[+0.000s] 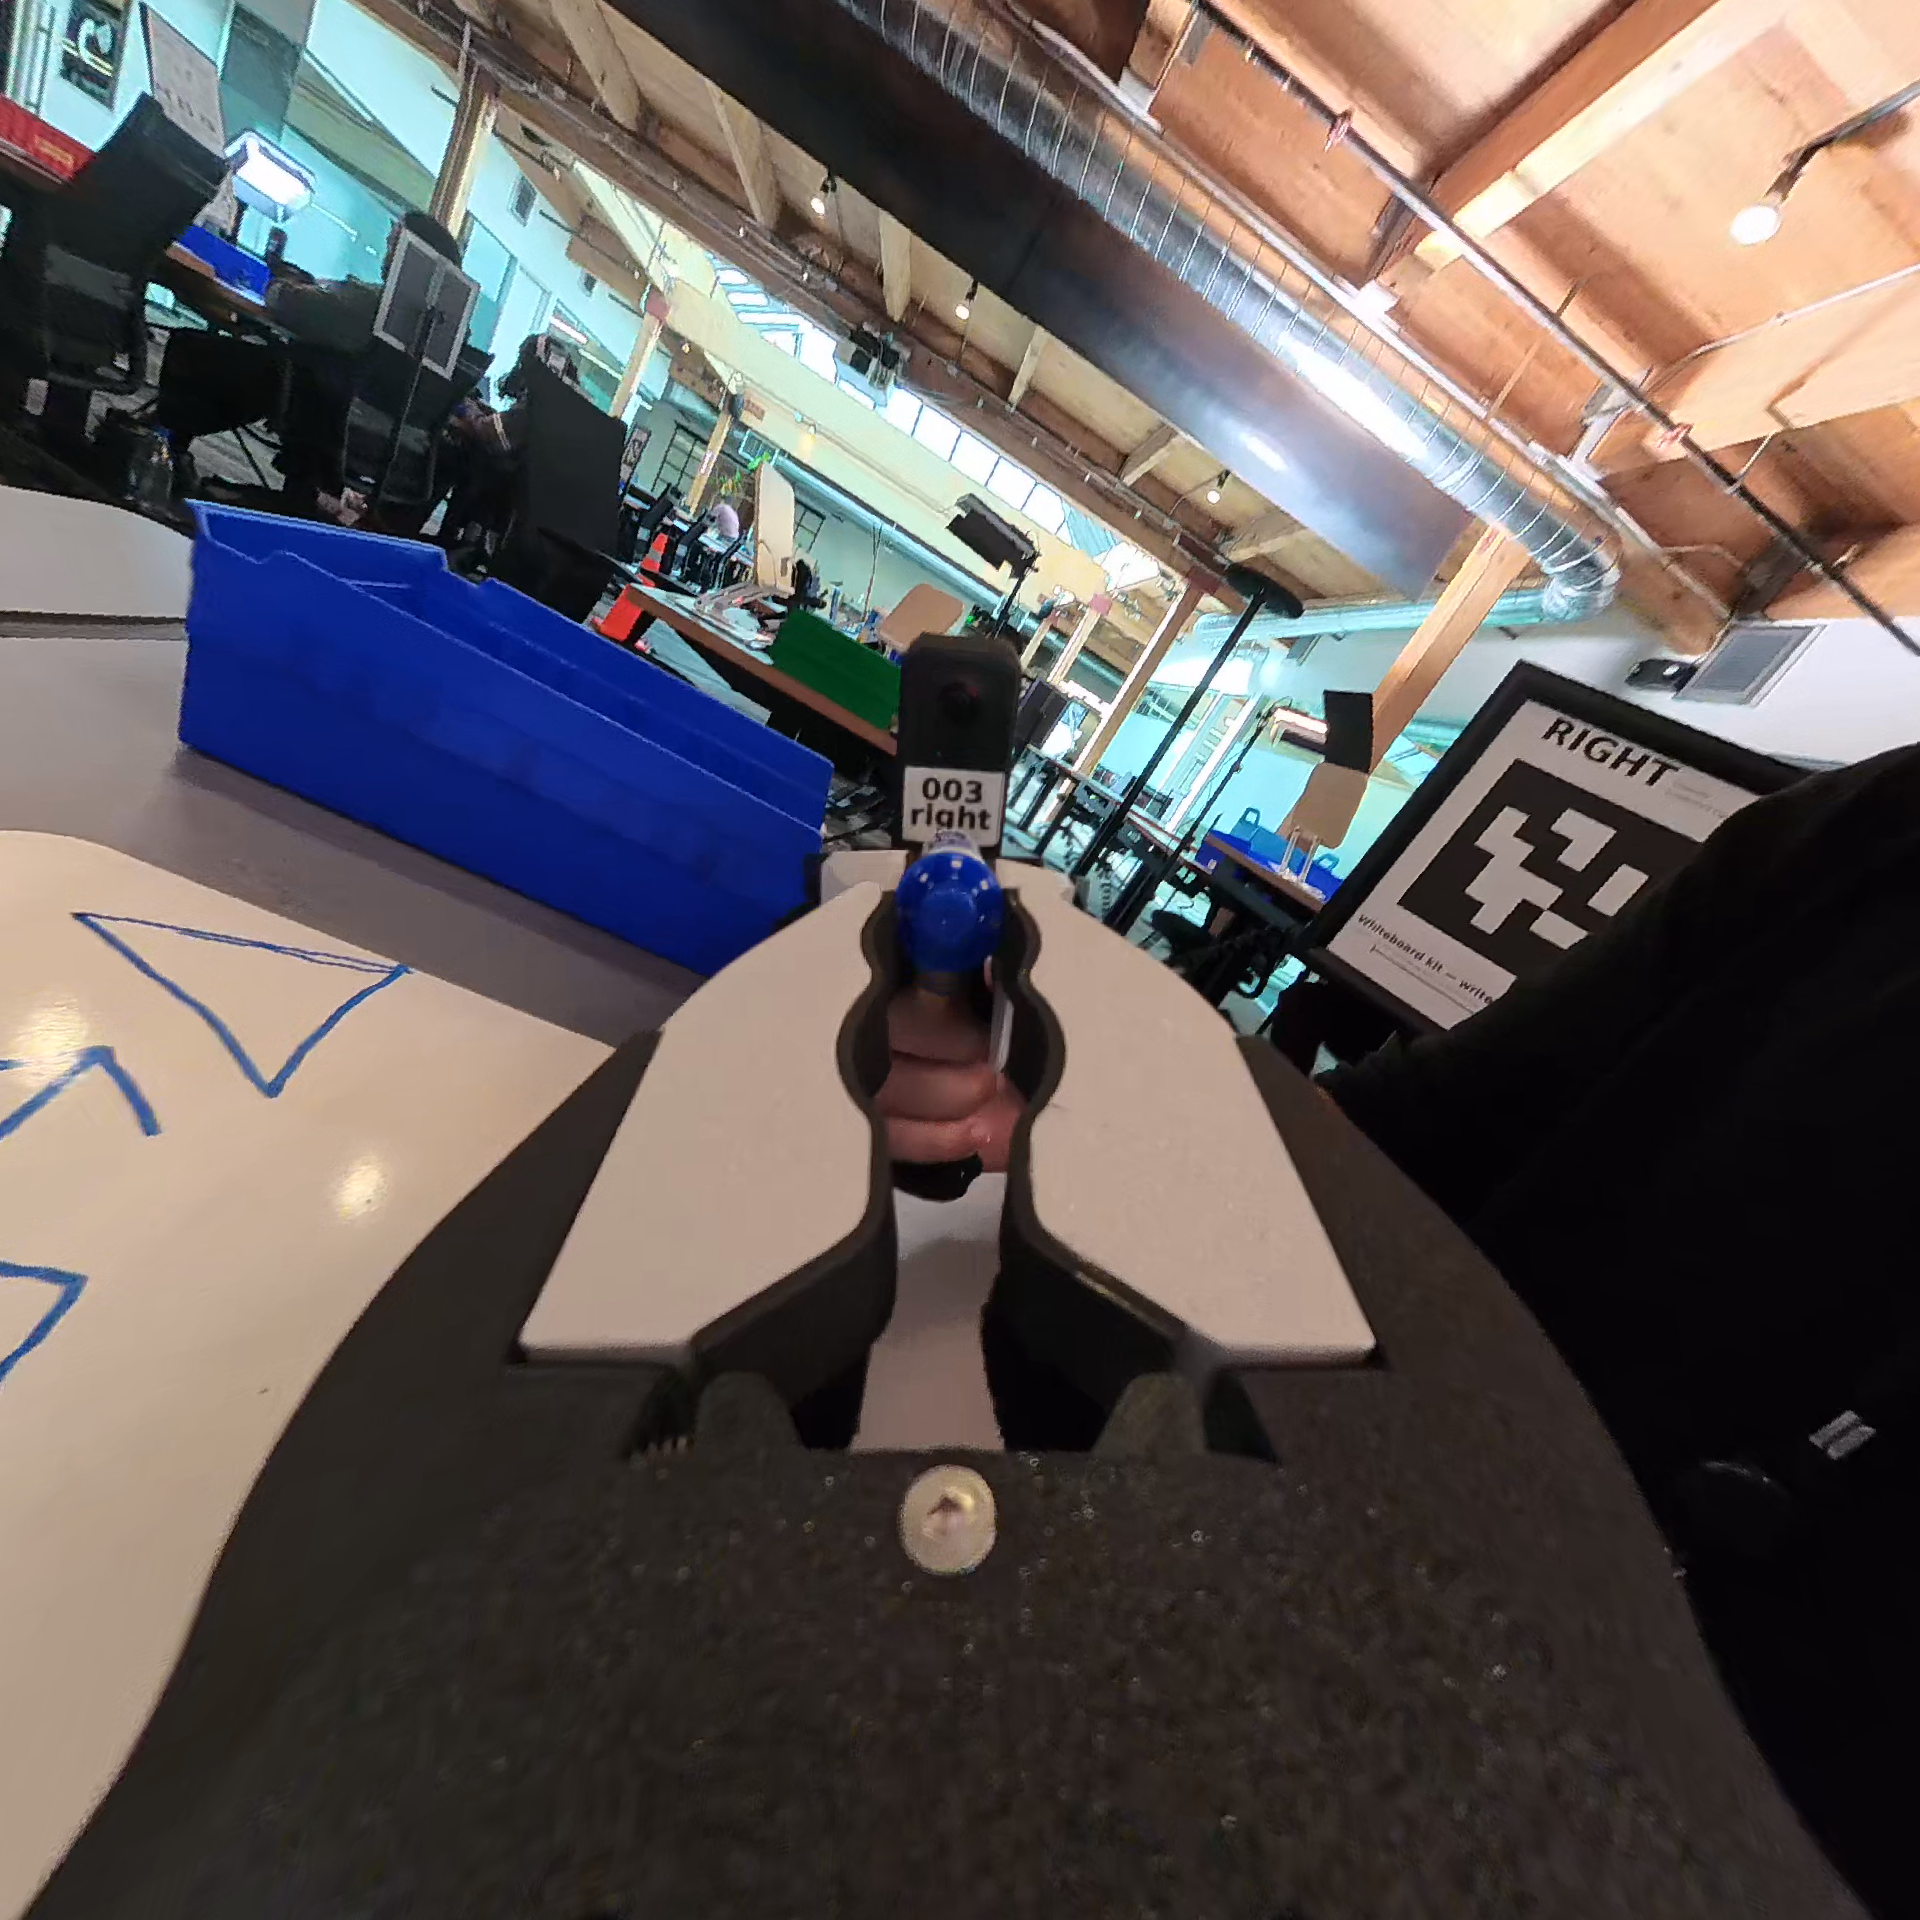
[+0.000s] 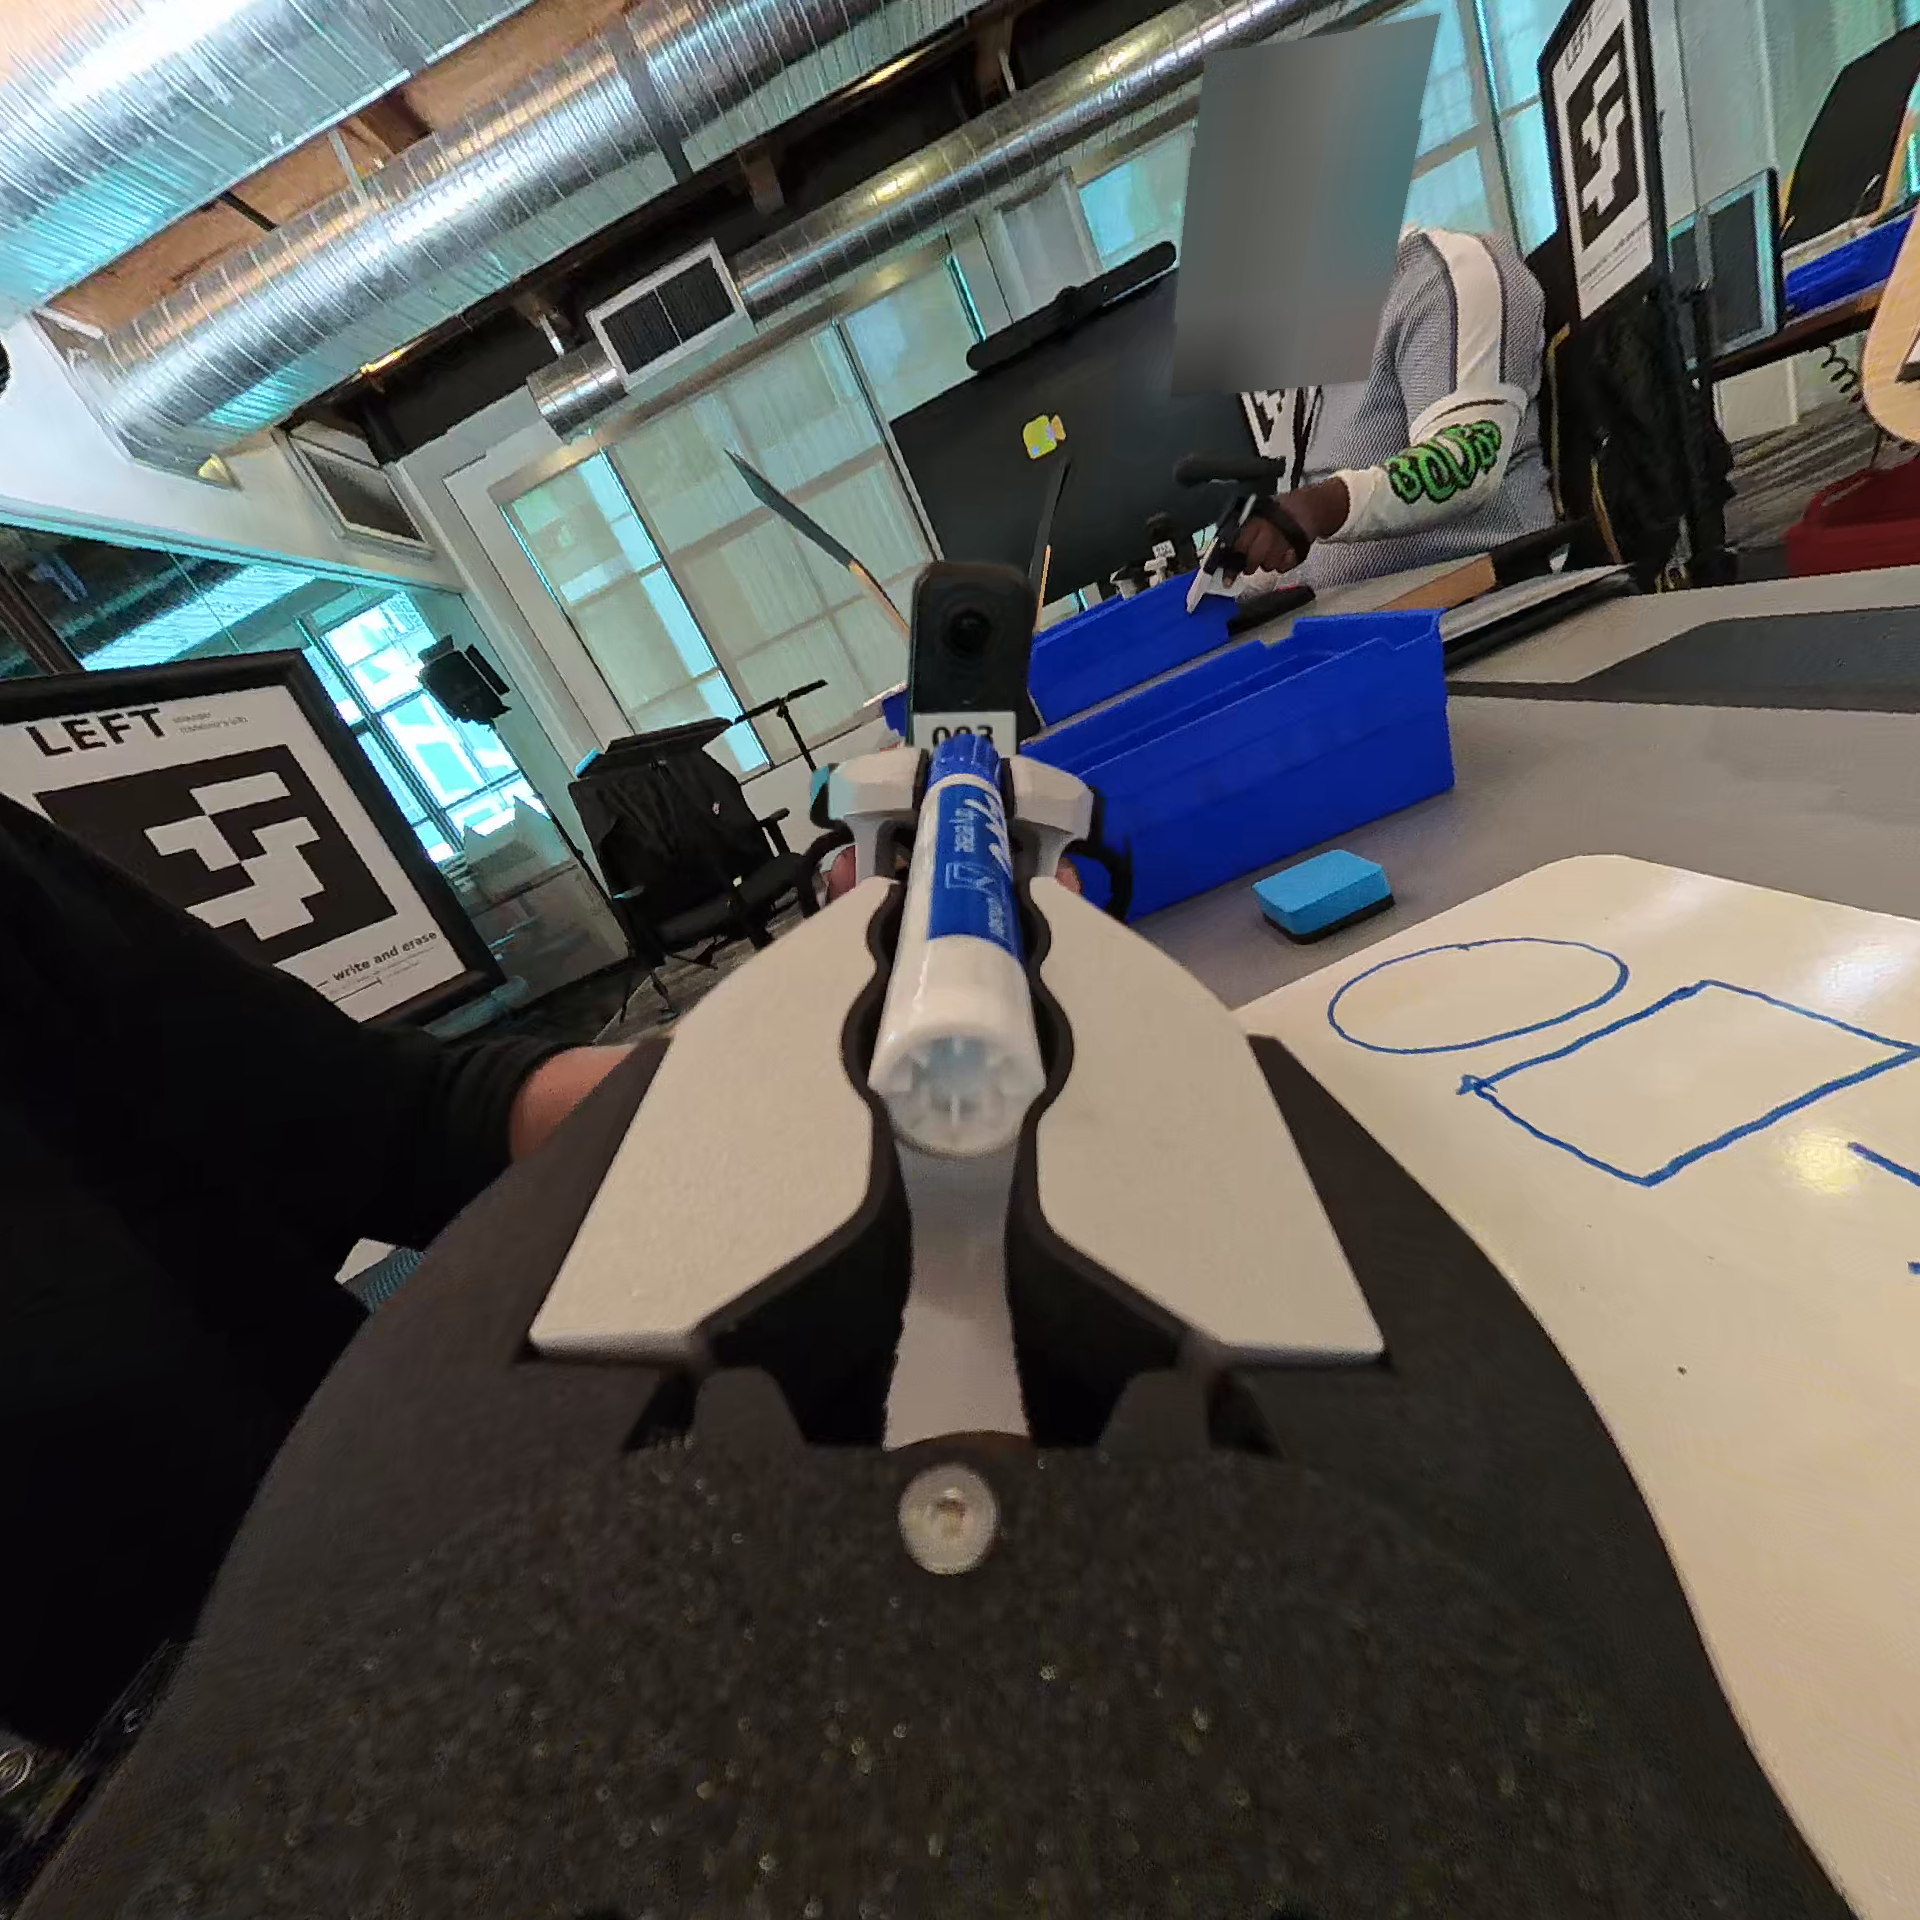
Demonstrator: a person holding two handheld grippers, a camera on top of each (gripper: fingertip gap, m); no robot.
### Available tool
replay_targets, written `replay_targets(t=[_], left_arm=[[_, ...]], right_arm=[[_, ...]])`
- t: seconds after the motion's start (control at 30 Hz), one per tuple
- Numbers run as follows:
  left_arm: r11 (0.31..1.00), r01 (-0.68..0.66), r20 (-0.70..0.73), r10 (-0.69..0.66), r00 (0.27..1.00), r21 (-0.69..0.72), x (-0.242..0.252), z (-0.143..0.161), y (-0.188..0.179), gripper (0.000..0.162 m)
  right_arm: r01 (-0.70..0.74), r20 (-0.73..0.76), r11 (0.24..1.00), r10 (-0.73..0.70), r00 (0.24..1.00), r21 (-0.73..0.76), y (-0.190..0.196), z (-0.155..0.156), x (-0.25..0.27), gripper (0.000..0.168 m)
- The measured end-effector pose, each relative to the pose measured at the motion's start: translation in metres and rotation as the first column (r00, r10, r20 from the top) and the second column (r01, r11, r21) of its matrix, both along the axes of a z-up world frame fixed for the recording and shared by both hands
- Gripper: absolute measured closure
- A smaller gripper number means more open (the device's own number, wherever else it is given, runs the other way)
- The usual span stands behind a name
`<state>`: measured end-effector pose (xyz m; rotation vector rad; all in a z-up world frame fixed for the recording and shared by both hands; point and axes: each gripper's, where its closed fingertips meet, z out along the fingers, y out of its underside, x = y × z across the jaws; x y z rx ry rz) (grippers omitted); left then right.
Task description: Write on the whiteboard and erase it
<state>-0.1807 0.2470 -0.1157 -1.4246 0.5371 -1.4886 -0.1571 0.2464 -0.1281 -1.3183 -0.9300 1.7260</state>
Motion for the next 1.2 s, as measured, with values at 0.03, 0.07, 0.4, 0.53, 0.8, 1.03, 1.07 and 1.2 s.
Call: replay_targets(t=[0.03,0.07,0.4,0.53,0.8,1.03,1.07,1.2], left_arm=[[1.000,0.003,0.005,-0.003,1.000,-0.005,0.000,0.000,0.000,0.144],[1.000,0.001,-0.014,-0.001,1.000,-0.008,0.000,-0.004,0.000,0.144],[1.000,-0.001,0.047,0.002,0.999,-0.025,0.001,-0.003,0.002,0.144],[1.000,0.010,0.025,-0.010,1.000,-0.021,0.002,-0.002,0.001,0.143],[0.999,0.028,-0.052,-0.029,0.998,-0.017,-0.003,0.003,-0.004,0.144],[1.000,0.027,-0.038,-0.028,0.999,-0.012,-0.015,0.014,-0.006,0.143],[1.000,0.022,-0.026,-0.023,0.999,-0.014,-0.020,0.015,-0.005,0.143],[1.000,-0.007,-0.016,0.007,1.000,-0.023,-0.034,0.013,-0.001,0.144]], right_arm=[[0.002,-0.005,1.000,-0.002,1.000,-0.005,0.000,0.000,0.000,0.148],[0.003,0.001,1.000,-0.003,1.000,-0.007,0.000,-0.002,-0.001,0.148],[0.015,-0.022,1.000,-0.015,1.000,-0.028,0.000,-0.003,-0.003,0.148],[0.010,-0.025,1.000,-0.010,1.000,-0.023,-0.001,-0.003,-0.002,0.148],[-0.002,0.010,1.000,0.003,1.000,-0.017,-0.004,0.004,-0.005,0.148],[-0.009,0.189,0.997,-0.006,0.982,0.082,-0.007,-0.004,-0.006,0.144],[-0.017,0.217,0.996,-0.002,0.976,0.086,-0.007,-0.006,-0.006,0.144],[-0.004,0.318,0.990,-0.041,0.947,0.141,-0.001,-0.006,0.000,0.137]])
